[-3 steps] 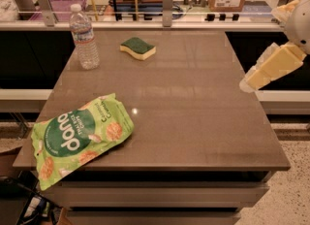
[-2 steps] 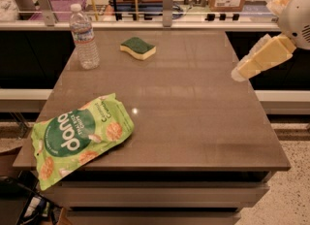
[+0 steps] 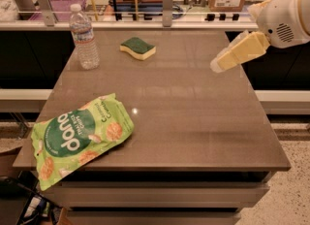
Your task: Move sponge near green rice chip bag
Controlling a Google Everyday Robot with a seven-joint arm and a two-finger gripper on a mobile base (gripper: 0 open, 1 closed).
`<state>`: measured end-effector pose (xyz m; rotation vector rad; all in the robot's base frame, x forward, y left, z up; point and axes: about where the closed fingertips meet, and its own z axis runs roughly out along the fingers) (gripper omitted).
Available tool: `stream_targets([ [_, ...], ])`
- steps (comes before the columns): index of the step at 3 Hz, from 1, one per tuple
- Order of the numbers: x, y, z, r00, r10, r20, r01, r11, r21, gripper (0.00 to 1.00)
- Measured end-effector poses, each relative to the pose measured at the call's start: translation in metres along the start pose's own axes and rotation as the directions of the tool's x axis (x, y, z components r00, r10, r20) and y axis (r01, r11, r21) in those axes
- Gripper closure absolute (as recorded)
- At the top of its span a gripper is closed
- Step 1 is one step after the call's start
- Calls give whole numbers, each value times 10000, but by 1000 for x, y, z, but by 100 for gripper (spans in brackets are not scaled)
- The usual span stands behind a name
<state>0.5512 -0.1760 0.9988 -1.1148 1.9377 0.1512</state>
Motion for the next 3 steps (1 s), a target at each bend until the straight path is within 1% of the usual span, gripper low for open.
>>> stream_targets([
  [1, -11, 2, 20, 9939, 822, 732, -822, 9966, -37, 0],
  [2, -24, -10, 38, 9742, 1727, 1454, -1828, 9814, 590, 0],
  [3, -29, -12, 52, 9731, 1682, 1577, -1801, 9816, 641, 0],
])
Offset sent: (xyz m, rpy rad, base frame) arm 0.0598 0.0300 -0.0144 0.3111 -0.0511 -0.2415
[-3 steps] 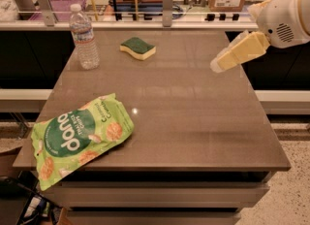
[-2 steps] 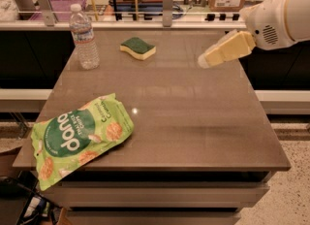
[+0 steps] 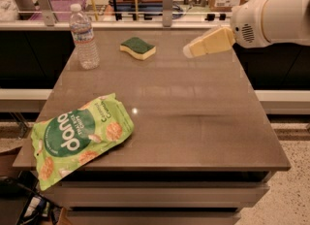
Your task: Move sponge near green rice chip bag
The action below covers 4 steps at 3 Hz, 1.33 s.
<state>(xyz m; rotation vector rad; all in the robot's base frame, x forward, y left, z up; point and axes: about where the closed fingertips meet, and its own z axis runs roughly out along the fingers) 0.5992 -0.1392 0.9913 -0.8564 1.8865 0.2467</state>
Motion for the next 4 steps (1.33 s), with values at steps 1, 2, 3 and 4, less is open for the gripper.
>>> stream_targets([
  [1, -1, -1, 37, 9994, 72, 326, -73, 10000, 9, 0],
  [2, 1, -3, 69, 9979, 309, 566, -311, 9995, 36, 0],
  [3, 6, -6, 95, 9955, 583, 753, -590, 9982, 71, 0],
  [4, 12, -11, 119, 9925, 859, 868, -860, 9963, -20, 0],
])
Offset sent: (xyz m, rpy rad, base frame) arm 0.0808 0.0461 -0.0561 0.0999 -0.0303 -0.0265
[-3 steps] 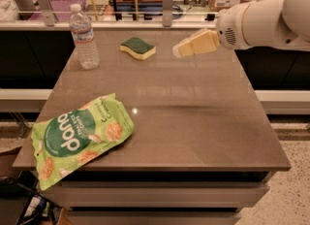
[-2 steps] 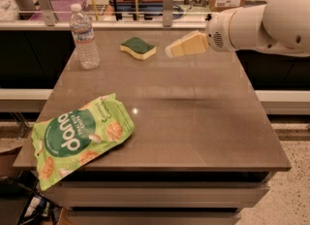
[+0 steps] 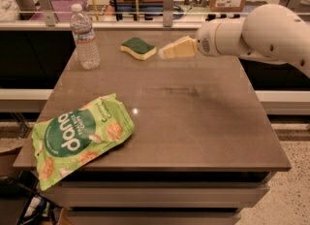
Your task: Move sponge near green rice chip bag
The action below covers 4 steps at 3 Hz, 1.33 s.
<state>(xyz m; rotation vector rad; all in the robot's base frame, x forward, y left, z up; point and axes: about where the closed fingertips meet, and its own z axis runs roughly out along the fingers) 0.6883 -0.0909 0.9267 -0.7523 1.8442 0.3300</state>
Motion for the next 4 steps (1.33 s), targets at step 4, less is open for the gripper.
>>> stream_targets([
  [4, -5, 11, 106, 9978, 421, 509, -311, 9793, -2001, 0],
])
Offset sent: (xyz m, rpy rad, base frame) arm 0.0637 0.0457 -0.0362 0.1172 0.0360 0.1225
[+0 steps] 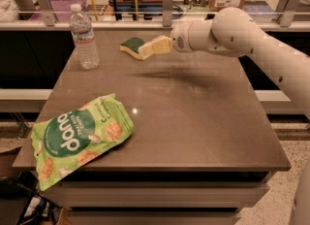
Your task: Move sponge near green rice chip bag
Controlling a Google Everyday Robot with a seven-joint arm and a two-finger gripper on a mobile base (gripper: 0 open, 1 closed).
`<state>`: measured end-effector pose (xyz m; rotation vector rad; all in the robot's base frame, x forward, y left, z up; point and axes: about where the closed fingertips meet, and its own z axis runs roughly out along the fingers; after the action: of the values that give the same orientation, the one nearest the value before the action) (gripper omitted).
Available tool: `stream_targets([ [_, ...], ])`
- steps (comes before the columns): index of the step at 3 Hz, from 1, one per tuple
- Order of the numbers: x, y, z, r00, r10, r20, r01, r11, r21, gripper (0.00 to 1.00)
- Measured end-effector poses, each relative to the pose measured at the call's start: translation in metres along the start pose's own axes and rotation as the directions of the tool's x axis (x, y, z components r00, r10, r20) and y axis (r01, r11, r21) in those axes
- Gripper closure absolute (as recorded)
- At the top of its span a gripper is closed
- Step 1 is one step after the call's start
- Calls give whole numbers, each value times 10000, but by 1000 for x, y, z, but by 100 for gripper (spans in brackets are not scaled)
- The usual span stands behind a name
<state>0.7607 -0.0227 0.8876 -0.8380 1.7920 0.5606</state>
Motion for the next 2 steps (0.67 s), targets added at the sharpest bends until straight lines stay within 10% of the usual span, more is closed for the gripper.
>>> stream_targets([
  [2, 6, 6, 41, 9998, 29, -202, -41, 9982, -601, 0],
])
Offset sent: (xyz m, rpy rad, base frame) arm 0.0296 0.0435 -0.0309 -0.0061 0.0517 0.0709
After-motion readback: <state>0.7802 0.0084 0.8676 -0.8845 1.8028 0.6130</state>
